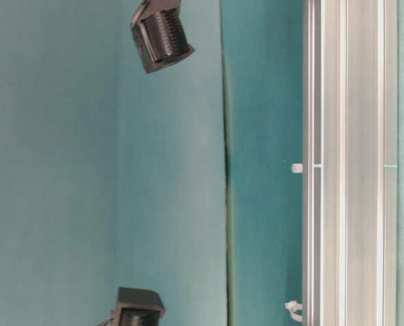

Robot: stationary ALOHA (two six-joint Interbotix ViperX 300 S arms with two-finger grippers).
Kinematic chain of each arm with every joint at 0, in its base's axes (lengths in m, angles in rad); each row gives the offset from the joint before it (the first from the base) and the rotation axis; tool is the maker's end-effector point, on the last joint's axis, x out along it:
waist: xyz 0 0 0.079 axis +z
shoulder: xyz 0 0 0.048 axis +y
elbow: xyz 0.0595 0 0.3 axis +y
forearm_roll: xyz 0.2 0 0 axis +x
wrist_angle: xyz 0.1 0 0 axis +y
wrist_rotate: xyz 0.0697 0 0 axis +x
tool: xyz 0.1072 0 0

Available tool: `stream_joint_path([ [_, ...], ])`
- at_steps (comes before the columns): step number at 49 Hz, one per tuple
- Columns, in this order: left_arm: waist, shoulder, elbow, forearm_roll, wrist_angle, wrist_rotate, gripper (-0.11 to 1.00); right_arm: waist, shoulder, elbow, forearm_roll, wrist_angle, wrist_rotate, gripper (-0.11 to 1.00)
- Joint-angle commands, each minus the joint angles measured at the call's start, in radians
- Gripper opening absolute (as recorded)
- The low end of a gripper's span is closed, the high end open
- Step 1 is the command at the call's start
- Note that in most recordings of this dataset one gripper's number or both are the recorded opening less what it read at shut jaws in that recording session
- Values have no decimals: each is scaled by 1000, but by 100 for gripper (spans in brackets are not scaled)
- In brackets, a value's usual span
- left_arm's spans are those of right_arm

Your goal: Lift the large metal rail with both hands.

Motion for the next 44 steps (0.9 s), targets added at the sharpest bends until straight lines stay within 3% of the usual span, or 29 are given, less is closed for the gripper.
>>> stream_joint_path([
  [1, 9, -28, -6, 3, -2, 8, 93, -12, -18, -5, -12, -5, 3, 94],
  [26, 35, -212, 6, 3, 64, 15, 93, -14, -110, -9, -14, -5, -3, 94],
  [44, 37, -407, 9, 3, 81, 14, 93, -12, -230, -77, -14, 37, -5, 94],
])
